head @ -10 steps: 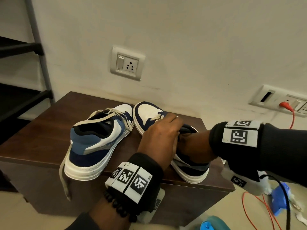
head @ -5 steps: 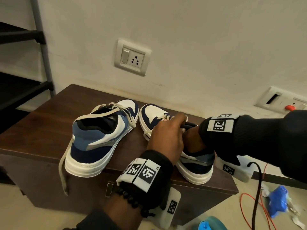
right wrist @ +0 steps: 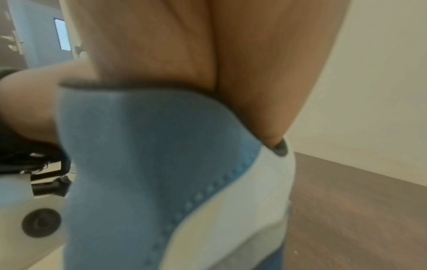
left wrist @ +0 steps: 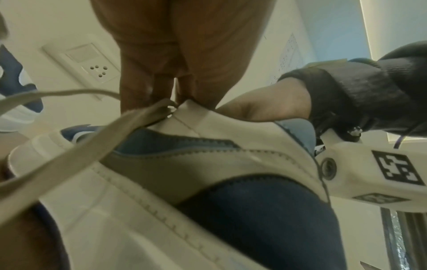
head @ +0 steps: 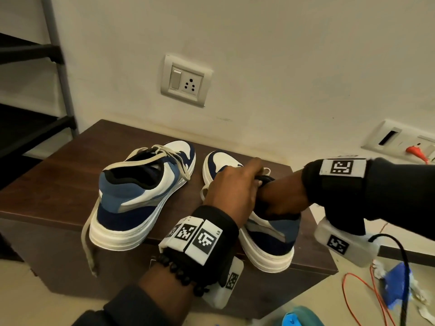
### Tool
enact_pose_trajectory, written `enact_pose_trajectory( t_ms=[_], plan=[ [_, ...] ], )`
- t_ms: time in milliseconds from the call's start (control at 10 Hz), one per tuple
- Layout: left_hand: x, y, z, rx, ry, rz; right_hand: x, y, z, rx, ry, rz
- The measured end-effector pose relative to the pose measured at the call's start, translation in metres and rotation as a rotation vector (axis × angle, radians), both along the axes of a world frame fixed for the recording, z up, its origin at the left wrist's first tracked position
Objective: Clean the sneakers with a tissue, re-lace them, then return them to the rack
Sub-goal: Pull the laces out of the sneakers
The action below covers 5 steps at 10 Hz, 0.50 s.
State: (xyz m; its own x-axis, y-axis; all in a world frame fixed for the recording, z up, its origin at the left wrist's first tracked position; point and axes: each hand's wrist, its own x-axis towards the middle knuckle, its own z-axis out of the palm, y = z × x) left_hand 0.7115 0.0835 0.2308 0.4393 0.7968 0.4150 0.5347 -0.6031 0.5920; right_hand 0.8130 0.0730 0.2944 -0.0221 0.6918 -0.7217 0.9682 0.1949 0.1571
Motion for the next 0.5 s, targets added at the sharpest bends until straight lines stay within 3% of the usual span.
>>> enact_pose_trajectory(
  t_ms=[400,500],
  plan=[
    [0.013,-0.003,-0.013,0.027,-0.070,0.018,0.003,0.000,-0.007,-0.077,-0.116,0.126],
    [0.010,-0.001,-0.010,0.002,-0.105,0.013,-0.001,0.000,-0.009,-0.060,-0.220,0.200]
  ],
)
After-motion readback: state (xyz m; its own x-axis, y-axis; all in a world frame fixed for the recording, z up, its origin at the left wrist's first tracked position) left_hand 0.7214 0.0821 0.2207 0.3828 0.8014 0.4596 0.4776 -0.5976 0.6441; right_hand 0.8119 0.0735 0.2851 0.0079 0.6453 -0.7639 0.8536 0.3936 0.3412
